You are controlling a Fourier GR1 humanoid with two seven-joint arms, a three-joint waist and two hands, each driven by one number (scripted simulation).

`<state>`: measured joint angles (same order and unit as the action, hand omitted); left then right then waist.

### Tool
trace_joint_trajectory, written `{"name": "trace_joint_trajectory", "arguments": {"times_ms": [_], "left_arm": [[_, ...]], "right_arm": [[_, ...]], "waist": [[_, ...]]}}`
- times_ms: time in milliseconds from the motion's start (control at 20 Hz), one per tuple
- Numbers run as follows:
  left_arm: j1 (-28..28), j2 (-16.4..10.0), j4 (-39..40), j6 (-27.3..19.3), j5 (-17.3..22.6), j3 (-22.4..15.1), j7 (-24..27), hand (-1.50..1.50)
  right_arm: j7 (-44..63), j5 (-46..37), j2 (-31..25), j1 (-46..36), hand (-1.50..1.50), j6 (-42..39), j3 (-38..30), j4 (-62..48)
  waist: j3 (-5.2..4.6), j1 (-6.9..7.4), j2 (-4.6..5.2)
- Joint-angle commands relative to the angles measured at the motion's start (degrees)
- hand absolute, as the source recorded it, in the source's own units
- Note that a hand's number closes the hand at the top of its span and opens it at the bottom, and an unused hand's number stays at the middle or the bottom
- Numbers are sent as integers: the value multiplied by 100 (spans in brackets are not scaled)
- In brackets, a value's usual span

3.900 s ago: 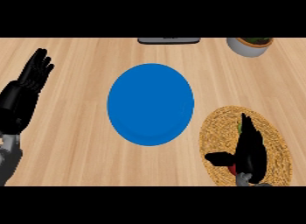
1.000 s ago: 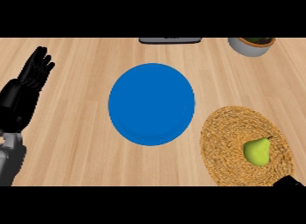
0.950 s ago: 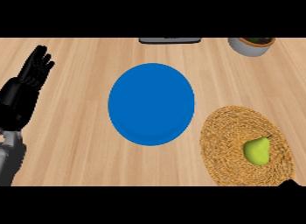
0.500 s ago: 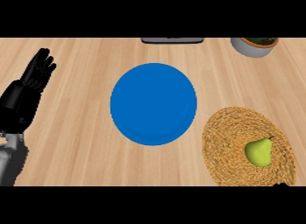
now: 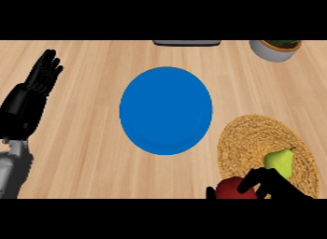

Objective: Pick the tomato from the placemat and place it in the plate

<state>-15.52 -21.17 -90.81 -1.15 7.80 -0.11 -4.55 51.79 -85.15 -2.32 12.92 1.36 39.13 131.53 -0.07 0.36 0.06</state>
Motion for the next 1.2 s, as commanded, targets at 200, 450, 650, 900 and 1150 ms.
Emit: {"name": "trace_joint_trajectory", "arguments": {"times_ms": [200,450,650,900,1150], "left_arm": [[61,25,25,200,4,111,-47,0],[-262,136,192,156,-96,57,-81,0],[-358,135,58,101,-128,100,-223,0],[-121,234,71,204,-192,-2,-65,0],[-111,182,-101,227,-158,125,-188,0]], "right_arm": [[1332,894,227,-2759,150,-116,-169,-1514],[1549,2030,229,-4146,150,242,-856,-2616],[1084,2445,230,-4513,150,1256,-1140,-4178],[1100,2852,230,-5547,150,1792,-1223,-5878],[547,3355,231,-6436,150,2251,-1504,-7504]], "waist": [[3,52,9],[4,81,23],[8,127,31],[6,172,32],[7,191,41]]}}
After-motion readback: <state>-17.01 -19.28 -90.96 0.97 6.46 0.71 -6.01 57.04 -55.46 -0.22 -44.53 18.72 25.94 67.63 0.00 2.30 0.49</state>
